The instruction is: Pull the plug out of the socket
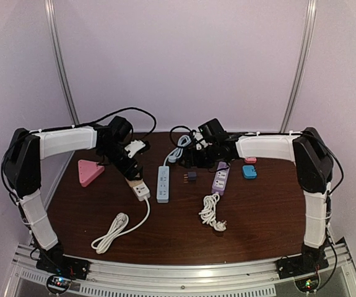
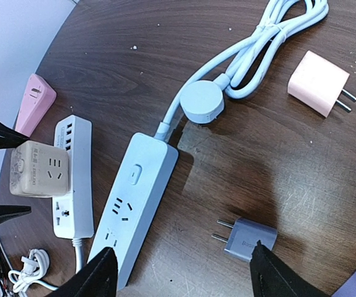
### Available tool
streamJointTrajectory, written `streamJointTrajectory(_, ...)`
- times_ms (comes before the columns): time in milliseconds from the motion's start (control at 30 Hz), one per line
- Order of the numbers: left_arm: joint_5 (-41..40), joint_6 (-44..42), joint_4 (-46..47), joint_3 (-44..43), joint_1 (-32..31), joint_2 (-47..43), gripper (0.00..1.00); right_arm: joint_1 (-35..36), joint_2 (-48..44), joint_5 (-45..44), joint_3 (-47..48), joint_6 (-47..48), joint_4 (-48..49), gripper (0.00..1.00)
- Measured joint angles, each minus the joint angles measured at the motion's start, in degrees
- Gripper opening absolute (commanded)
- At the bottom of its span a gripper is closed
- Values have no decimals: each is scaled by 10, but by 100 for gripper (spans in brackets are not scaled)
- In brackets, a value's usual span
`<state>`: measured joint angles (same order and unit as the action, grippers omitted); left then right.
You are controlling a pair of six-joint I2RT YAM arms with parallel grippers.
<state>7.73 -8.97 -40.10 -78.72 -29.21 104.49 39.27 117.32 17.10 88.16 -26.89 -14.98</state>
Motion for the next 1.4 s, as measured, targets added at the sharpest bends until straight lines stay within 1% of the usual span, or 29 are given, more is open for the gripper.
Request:
streamJointTrajectory(133,-6,1,0,-2,0,7,70,5,0,0,6,0,-2,74)
streamJointTrajectory(267,-10,13,-1,-2,0,8,55,13,0,0,20,0,-3,71)
streamJointTrajectory(333,-11,23,-1,-2,0,8,51,20,2,0,30,0,-3,69)
streamJointTrajectory(467,-19,48,-1,-2,-4,7,45,37,15,5,59,-1,-3,62)
streamJointTrajectory(600,-42,93,2,6,-16,1,45,52,38,11,86,-3,-5,52)
streamJointTrajectory(800,-99,197,26,51,-27,-32,41,71,85,30,125,-11,-12,39)
streamJointTrajectory(1000,-132,284,52,72,-27,-44,38,81,138,58,172,-35,-12,31)
streamJointTrajectory(1133,-143,335,77,80,-31,-44,36,83,158,71,192,-54,-13,24)
streamJointTrajectory(1400,-182,396,115,98,-50,-46,35,87,173,88,205,-79,-10,18)
